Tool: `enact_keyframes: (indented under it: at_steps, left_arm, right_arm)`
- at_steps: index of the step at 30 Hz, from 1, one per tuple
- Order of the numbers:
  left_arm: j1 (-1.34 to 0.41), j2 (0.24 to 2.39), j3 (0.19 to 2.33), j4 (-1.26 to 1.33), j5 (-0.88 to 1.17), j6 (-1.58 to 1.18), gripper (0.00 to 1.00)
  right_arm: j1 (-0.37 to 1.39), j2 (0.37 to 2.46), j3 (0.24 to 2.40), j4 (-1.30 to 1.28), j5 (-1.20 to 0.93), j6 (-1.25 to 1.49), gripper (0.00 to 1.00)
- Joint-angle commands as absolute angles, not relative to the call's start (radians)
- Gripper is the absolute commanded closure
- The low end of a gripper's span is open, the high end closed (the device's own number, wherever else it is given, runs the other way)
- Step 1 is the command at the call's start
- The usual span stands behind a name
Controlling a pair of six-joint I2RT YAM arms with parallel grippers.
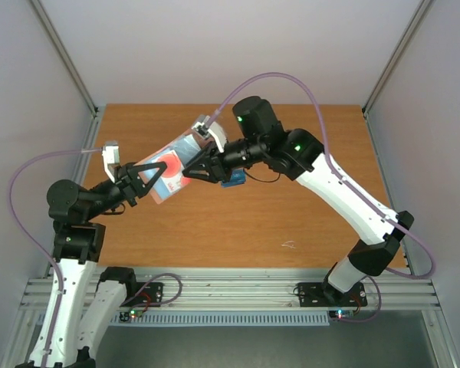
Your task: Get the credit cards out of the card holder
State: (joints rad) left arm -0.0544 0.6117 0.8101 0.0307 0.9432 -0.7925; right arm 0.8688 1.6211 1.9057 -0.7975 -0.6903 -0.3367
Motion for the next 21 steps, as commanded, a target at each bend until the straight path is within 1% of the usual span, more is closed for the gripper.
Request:
enact_keyframes:
  at_steps: [1,5,10,15,17,19,20,21]
  left_arm:
    - [-0.057,0.592,0.798,0.316,1.092,-0.916,1.0]
    - [-0.056,0.586,0.795,0.369,1.103,-0.945,1.0]
    - [-0.055,0.586,0.793,0.37,1.093,-0.946,1.0]
    - [-0.055,0.585,0.797,0.305,1.069,-0.917,1.0]
    - [-0.055,0.584,0.795,0.304,1.068,-0.912,1.0]
    - [-0.056,0.585,0.793,0.301,1.066,-0.911,1.0]
    - [-0.056,0.586,0.792,0.299,1.066,-0.91,1.0]
    - [-0.055,0.586,0.792,0.292,1.065,-0.908,1.0]
  right_arm:
    - [0.859,1.597,1.952,-0.873,-0.721,-0.404,0.7]
    - [0.859,1.614,1.991,-0.923,-0.728,-0.42,0.71]
    - [0.868,1.63,2.002,-0.895,-0.807,-0.401,0.82]
    - [0.891,1.646,2.023,-0.904,-0.874,-0.425,0.82]
    - [0.893,1.644,2.024,-0.901,-0.883,-0.424,0.85]
    - [0.893,1.647,2.026,-0.899,-0.887,-0.423,0.95]
    - [0.893,1.647,2.027,-0.899,-0.886,-0.424,0.98]
    - [0.893,1.643,2.025,-0.897,-0.883,-0.428,0.99]
